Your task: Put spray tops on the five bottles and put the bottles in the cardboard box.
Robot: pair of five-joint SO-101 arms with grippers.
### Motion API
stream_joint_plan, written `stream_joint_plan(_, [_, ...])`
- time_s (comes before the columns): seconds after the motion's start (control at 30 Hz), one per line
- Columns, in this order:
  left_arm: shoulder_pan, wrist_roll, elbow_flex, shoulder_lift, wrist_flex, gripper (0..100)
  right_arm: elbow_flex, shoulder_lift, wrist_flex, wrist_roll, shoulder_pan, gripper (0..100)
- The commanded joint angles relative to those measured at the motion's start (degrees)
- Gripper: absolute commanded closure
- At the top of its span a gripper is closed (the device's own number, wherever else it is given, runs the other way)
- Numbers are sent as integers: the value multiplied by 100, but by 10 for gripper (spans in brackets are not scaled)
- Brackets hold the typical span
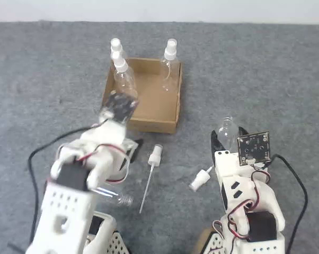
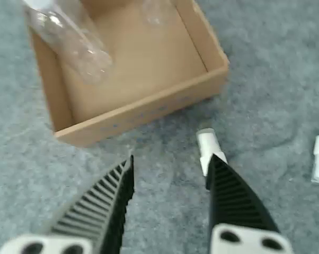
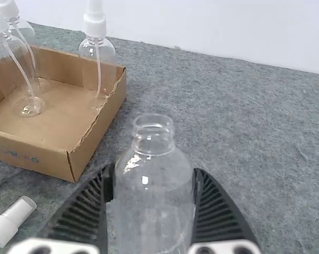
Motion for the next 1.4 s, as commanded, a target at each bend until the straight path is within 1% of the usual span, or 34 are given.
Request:
stream_joint_plan(0.0, [352,167,-831,1292,53,774,-26,-66,-171,-53,48,988])
stream_joint_plan(0.13, [536,642,-1288,2224,62,773,-26,-66,-171,-53,40,988])
stream_joint_plan(0.33, [870,695,-1481,3323,18,775,-26,-66,-171,-53,40,988])
stream_joint_plan(0.47, [976,1011,-1464,3807,-193,775,-26,-66,-171,-53,31,988])
stream_joint_plan(0.8, [1046,1046,-1490,4738,-624,776,-26,-66,-171,-44,31,988])
stream_joint_plan(1.03, [1037,1046,-1789,5389,-598,779,-18,-66,-154,-44,31,988])
stream_joint_plan(1.2, [1055,1029,-2062,5996,-589,858,44,-66,-180,-26,31,988])
stream_joint_plan(1.37, [1055,1020,-2114,6145,-580,929,44,-66,-180,-26,31,988])
